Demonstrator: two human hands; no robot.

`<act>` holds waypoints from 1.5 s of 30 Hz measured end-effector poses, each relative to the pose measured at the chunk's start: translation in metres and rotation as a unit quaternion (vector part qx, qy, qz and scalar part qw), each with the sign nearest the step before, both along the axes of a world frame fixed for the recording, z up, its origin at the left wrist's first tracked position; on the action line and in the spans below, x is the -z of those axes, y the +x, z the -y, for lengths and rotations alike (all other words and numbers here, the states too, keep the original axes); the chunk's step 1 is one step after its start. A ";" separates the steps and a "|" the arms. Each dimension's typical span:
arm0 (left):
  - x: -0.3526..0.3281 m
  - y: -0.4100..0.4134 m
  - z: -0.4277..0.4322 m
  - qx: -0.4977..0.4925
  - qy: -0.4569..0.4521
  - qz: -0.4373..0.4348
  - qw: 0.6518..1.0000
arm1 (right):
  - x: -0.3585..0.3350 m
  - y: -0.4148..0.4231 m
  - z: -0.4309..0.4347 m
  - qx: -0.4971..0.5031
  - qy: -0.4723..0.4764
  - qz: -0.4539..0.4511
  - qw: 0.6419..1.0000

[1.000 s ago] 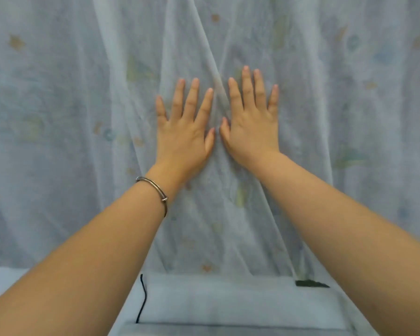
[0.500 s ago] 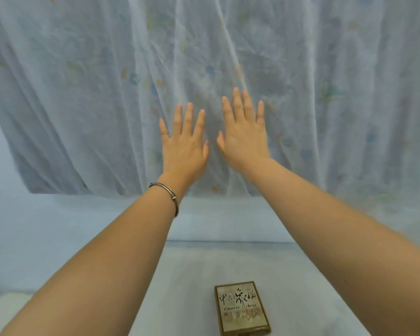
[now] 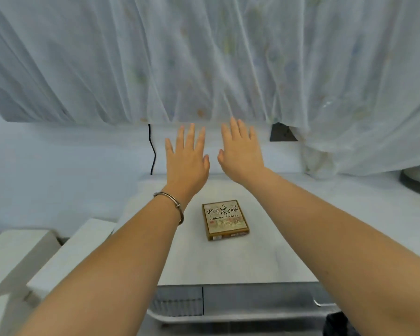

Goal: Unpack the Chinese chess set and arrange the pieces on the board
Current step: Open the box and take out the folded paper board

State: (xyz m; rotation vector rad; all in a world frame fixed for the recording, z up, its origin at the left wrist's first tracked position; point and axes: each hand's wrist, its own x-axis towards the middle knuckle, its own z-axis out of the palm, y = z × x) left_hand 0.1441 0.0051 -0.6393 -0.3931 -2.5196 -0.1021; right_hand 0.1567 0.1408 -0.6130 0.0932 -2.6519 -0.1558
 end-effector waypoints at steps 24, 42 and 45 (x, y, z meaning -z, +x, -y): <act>0.179 0.011 -0.001 0.042 0.147 0.261 0.953 | 0.182 0.014 -0.004 0.072 -0.261 0.238 0.933; 0.162 -0.003 -0.027 -0.022 0.248 0.293 0.923 | 0.172 -0.015 -0.007 0.091 -0.478 0.201 0.850; 0.153 -0.005 -0.034 -0.035 0.243 0.331 0.911 | 0.172 -0.018 -0.010 0.088 -0.496 0.186 0.843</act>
